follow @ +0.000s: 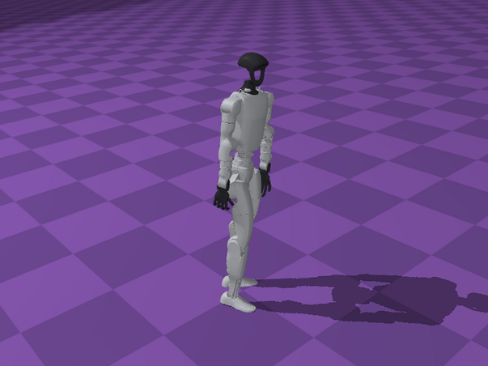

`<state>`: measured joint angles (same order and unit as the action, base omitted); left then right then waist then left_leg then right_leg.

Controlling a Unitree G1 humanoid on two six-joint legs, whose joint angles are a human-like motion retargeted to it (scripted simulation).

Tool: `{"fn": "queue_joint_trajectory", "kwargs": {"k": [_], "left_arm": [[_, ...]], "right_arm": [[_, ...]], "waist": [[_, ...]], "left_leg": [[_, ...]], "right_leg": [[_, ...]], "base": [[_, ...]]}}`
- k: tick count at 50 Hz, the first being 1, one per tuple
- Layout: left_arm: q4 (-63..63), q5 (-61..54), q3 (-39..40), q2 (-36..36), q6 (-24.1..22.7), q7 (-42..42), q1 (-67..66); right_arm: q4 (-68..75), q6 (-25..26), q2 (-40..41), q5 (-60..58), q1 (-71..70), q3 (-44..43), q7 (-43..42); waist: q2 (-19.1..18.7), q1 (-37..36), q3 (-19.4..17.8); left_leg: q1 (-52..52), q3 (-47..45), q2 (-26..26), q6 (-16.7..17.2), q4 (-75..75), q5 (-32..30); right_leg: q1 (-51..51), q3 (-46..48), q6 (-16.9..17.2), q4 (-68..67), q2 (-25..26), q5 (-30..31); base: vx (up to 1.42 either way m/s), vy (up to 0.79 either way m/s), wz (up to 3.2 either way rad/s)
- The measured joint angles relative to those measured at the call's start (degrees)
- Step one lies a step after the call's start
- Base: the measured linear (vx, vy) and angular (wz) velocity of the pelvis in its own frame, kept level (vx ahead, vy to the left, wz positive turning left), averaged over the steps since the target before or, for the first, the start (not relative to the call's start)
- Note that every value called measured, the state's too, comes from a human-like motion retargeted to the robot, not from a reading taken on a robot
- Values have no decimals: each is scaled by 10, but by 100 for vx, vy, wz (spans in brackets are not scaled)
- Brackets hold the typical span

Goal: In place motions

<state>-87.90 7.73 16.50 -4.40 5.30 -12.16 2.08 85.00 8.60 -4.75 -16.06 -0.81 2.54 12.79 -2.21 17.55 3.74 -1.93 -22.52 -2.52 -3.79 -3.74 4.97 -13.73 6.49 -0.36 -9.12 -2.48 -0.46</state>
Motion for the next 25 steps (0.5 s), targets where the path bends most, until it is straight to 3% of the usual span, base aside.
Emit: {"fn": "queue_joint_trajectory", "kwargs": {"k": [8,13,16,18,20,22,25], "left_arm": [[8,11,7,-10,2,4,0],[-6,22,20,-12,7,14,-7],[-17,32,28,-11,10,23,-10],[-22,37,33,-11,10,27,-12],[-25,39,34,-9,9,30,-16],[-27,37,33,-8,8,35,-22],[-34,35,35,-9,9,43,-30]], "right_arm": [[-46,-7,4,-53,-10,47,7],[-45,-10,-3,-78,-6,60,-3],[-23,-6,-6,-66,-4,49,-8],[0,-4,-8,-50,-4,37,-12],[23,-2,-10,-27,-2,20,-15],[44,2,-11,-5,2,3,-20],[67,6,-13,11,11,-15,-23]], "waist": [[-17,27,-3],[-24,1,10],[-16,-47,28],[-3,-92,41],[10,-108,45],[8,-71,41],[5,-46,49]], "left_leg": [[2,-126,46,30,-7,16],[13,-249,73,57,-4,30],[27,-346,77,77,-2,39],[39,-406,72,89,0,45],[53,-431,65,97,5,49],[62,-401,71,98,16,50],[72,-395,84,99,37,49]], "right_leg": [[-1,244,-42,4,-43,-69],[48,465,-31,10,-69,-122],[68,550,-11,2,-80,-145],[71,568,5,-9,-96,-129],[74,582,12,0,-108,-61],[81,589,-16,48,-89,-10],[85,561,-27,69,-79,-14]], "base": [[-25,21,-152],[-30,28,-220],[-25,24,-275],[-30,24,-292],[-28,21,-136],[-28,20,30],[-22,18,1]]}}
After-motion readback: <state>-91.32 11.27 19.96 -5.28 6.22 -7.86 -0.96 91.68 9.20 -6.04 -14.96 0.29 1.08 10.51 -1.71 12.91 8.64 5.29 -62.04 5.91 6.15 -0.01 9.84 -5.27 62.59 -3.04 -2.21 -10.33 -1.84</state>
